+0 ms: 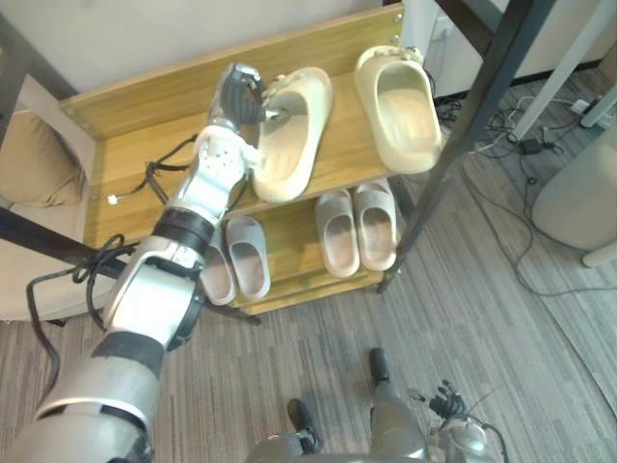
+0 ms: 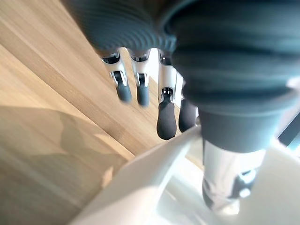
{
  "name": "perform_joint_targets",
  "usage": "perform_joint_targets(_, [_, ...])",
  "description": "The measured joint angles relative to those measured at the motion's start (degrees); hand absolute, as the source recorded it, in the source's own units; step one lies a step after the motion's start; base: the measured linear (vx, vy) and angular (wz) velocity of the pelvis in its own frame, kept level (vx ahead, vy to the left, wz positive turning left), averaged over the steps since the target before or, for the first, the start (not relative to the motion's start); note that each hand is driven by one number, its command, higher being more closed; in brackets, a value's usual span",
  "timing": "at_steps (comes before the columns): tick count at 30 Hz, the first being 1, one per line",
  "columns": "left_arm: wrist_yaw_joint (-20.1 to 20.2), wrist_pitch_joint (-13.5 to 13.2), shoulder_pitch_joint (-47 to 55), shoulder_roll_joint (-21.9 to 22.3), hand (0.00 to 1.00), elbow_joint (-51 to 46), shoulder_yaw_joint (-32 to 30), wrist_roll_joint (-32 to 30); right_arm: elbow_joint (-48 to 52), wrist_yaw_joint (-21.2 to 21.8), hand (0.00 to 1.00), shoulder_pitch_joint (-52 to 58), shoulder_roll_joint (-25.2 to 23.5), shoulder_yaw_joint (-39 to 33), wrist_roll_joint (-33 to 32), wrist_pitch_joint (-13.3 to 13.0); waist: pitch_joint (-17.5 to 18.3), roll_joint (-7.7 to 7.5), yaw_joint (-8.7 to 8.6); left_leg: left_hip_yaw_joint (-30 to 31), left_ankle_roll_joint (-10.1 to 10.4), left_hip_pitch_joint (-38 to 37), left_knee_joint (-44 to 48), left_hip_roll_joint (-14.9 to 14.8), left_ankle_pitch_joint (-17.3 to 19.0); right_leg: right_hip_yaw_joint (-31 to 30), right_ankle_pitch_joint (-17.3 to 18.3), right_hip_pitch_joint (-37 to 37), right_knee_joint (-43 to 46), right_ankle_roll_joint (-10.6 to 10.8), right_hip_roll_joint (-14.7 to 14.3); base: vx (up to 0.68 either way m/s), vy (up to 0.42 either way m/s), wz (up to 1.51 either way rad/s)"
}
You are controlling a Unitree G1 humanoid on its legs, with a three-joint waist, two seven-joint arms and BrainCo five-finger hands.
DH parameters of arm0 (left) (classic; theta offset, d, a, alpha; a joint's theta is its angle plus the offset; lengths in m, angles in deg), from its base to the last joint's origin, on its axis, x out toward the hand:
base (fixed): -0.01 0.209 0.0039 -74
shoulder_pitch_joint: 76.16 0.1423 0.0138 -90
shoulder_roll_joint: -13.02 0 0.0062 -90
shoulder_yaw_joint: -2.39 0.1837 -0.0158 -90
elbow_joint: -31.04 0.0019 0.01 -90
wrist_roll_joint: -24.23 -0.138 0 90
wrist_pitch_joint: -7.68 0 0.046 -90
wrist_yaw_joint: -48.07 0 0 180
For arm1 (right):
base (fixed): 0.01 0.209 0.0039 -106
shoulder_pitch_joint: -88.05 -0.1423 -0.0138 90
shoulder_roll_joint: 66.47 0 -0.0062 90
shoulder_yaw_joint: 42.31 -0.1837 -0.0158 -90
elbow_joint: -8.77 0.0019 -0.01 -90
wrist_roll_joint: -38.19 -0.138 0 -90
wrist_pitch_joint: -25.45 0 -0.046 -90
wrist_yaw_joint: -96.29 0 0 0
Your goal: Organize the slippers on the shoe rack
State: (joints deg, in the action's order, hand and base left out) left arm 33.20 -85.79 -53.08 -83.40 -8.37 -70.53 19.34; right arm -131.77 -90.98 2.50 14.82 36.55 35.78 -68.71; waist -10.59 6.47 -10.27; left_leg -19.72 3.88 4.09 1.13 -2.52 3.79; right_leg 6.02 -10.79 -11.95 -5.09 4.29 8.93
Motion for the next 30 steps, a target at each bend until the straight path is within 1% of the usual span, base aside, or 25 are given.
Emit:
perform_joint_targets(4, [-0.2,0.0,0.0,0.0,0.00,0.0,-0.4,1.0,0.0,0.0,0.00,0.0,0.0,0.1,0.0,0.0,0.0,0.03,0.01,0.1,0.0,-0.1,0.0,0.0,0.0,0.3,0.0,0.2,0.0,-0.1,0.0,0.00,0.000,0.01])
perform_joint_targets(7, [-0.9,0.0,0.2,0.4,0.00,0.0,-0.4,2.7,-0.2,0.0,0.00,0.0,0.1,0.1,0.0,0.0,-0.2,0.32,-0.08,1.2,0.0,-0.5,0.0,-0.1,0.0,1.5,0.2,1.2,0.0,-0.4,0.0,0.00,-0.006,0.17])
perform_joint_targets(10, [-1.3,-0.1,1.4,0.5,0.00,-2.6,-0.6,3.9,-0.3,0.0,0.00,0.0,0.1,0.4,0.1,0.0,-0.2,0.33,0.05,1.9,0.1,-1.1,-0.1,-0.2,-0.1,2.5,0.5,2.1,0.0,-0.5,0.1,0.00,-0.010,0.12])
perform_joint_targets(12, [-1.8,-0.3,3.7,0.6,0.00,-7.8,-1.7,5.2,-0.5,0.0,0.00,-0.1,0.2,0.7,0.1,0.0,-0.2,0.33,0.51,2.3,0.0,-0.9,-0.1,-0.1,-0.2,2.8,0.5,2.1,0.0,-0.4,0.2,0.00,-0.004,0.08])
perform_joint_targets(13, [-1.9,-0.3,3.9,0.6,0.00,-8.3,-1.7,5.2,-0.5,0.0,0.00,-0.1,0.2,0.7,0.1,0.1,-0.2,0.33,0.59,2.3,0.0,-0.9,-0.2,-0.1,-0.2,2.9,0.5,2.2,0.0,-0.4,0.2,0.01,-0.006,0.07])
perform_joint_targets(15, [-2.7,-1.0,8.1,0.6,0.00,-14.0,-2.2,7.0,-0.5,-0.1,0.00,-0.1,0.2,0.7,0.1,0.1,-0.2,0.34,0.72,2.7,-0.1,-1.0,-0.4,-0.1,-0.3,3.2,0.6,2.4,0.0,-0.4,0.2,0.01,-0.007,0.07])
perform_joint_targets(17, [-2.7,-1.2,9.8,0.6,0.00,-16.3,-2.3,7.5,-0.5,-0.1,0.00,-0.1,0.2,0.8,0.2,0.1,-0.2,0.34,0.81,2.9,-0.1,-1.0,-0.5,-0.1,-0.4,3.5,0.6,2.4,0.0,-0.4,0.2,0.01,-0.009,0.06])
perform_joint_targets(19, [-2.8,-1.4,14.2,0.7,0.00,-21.4,-2.6,9.5,-0.5,-0.1,0.00,-0.1,0.2,0.9,0.2,0.2,-0.2,0.35,1.03,3.4,-0.1,-1.2,-0.9,-0.1,-0.7,4.5,0.6,2.8,0.0,-0.4,0.2,0.01,-0.016,0.11])
perform_joint_targets(20, [-2.9,-1.4,14.6,0.7,0.00,-21.8,-2.6,9.7,-0.5,-0.1,0.00,-0.1,0.2,0.9,0.2,0.2,-0.2,0.35,1.06,3.4,-0.1,-1.2,-0.9,-0.1,-0.8,4.6,0.6,2.8,0.0,-0.4,0.2,0.00,-0.013,0.14])
perform_joint_targets(22, [-3.0,-2.2,19.6,0.7,0.00,-26.3,-3.2,12.5,-0.5,-0.2,0.00,-0.1,0.7,1.8,0.2,0.2,-0.2,0.35,1.19,4.3,-0.1,-1.4,-0.9,-0.1,-0.9,5.7,0.6,3.4,0.0,-0.4,0.3,-0.01,-0.011,0.14])
perform_joint_targets(24, [-3.0,-2.8,21.8,0.9,0.00,-28.3,-3.3,14.4,-0.5,-0.2,0.00,0.0,1.0,2.4,0.3,0.2,-0.2,0.35,1.32,4.6,-0.1,-1.4,-0.9,-0.1,-1.0,6.0,0.6,3.6,-0.1,-0.5,0.3,-0.01,-0.009,0.11])
perform_joint_targets(26, [-2.9,-3.6,25.7,1.5,0.00,-31.2,-3.7,17.8,-0.5,-0.2,0.00,0.0,1.7,2.5,0.3,0.3,-0.1,0.35,2.39,5.0,-0.2,-1.4,-1.0,-0.1,-1.1,6.4,0.6,3.8,-0.3,-0.5,0.4,-0.03,-0.010,0.10])
perform_joint_targets(27, [-2.9,-3.6,26.1,1.6,0.00,-31.5,-3.7,18.2,-0.5,-0.2,0.00,0.0,1.7,2.6,0.3,0.3,-0.1,0.35,2.50,5.1,-0.2,-1.4,-1.0,-0.1,-1.1,6.4,0.6,3.9,-0.3,-0.5,0.4,-0.03,-0.013,0.10])
perform_joint_targets(29, [-2.8,-3.7,29.2,3.3,0.00,-33.8,-3.7,20.9,-0.7,-0.2,0.00,0.0,1.8,2.9,0.5,0.4,-0.1,0.31,3.20,6.0,-0.1,-1.1,-1.1,-0.1,-1.4,7.4,0.9,4.1,-0.4,-0.5,0.5,-0.02,-0.017,0.17])
perform_joint_targets(30, [-2.7,-3.7,29.5,3.4,0.00,-34.0,-3.7,21.1,-0.7,-0.2,0.00,0.0,1.8,2.9,0.6,0.4,-0.1,0.30,3.20,6.1,-0.1,-1.1,-1.1,-0.1,-1.5,7.5,0.9,4.1,-0.4,-0.4,0.5,-0.01,-0.016,0.15])
